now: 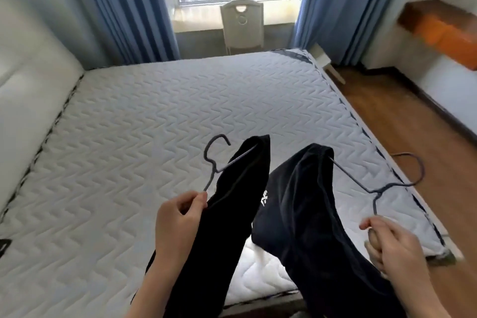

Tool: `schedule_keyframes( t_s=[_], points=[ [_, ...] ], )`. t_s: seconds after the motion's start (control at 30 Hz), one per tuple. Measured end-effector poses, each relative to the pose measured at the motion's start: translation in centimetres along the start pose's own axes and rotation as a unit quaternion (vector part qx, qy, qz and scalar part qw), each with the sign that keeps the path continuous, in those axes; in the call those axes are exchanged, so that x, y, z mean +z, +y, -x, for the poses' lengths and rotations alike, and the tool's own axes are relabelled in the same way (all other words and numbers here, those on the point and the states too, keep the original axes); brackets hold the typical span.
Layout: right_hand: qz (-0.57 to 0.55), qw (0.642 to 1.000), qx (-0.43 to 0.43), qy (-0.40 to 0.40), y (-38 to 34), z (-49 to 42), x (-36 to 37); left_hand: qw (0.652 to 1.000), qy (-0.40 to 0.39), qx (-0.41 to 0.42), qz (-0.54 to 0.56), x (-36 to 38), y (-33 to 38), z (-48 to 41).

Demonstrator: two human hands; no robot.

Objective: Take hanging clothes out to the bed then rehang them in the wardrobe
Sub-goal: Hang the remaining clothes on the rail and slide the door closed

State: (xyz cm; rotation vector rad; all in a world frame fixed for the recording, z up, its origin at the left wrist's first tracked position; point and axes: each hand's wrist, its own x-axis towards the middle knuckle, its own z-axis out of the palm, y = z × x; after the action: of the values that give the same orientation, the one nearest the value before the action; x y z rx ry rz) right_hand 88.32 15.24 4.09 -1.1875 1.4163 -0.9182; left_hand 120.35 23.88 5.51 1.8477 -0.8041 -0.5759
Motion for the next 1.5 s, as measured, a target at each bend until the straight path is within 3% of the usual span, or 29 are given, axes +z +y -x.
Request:
schedule_keyframes(
  t_s=[0.33,0.57,0.77,1.1,1.4,1.5],
  points=[
    [-0.022,0.994,-0.005,0.112,1.8,-3.1,-15.8,0.996,-0.077,0.017,0.04,18.0,6.3,3.0],
    [-0.048,0.976,-0.004,0.214,2.3,-4.0,-26.1,0.977,-0.197,0.056,0.052,31.2,13.4,4.4],
    [-0.072,0.94,0.009,0.335,3.7,-3.3,-31.0,0.943,-0.315,0.092,0.059,40.5,17.8,5.0],
    [-0.106,0.842,0.053,0.526,5.0,3.3,-33.8,0.815,-0.557,0.158,0.025,51.8,21.3,10.6],
    [-0.161,0.738,0.098,0.648,6.9,10.2,-35.9,0.714,-0.662,0.229,-0.005,58.1,23.6,19.3],
    [-0.192,0.696,0.096,0.686,6.7,13.4,-37.2,0.665,-0.698,0.265,-0.009,59.4,25.7,23.7]
  ],
)
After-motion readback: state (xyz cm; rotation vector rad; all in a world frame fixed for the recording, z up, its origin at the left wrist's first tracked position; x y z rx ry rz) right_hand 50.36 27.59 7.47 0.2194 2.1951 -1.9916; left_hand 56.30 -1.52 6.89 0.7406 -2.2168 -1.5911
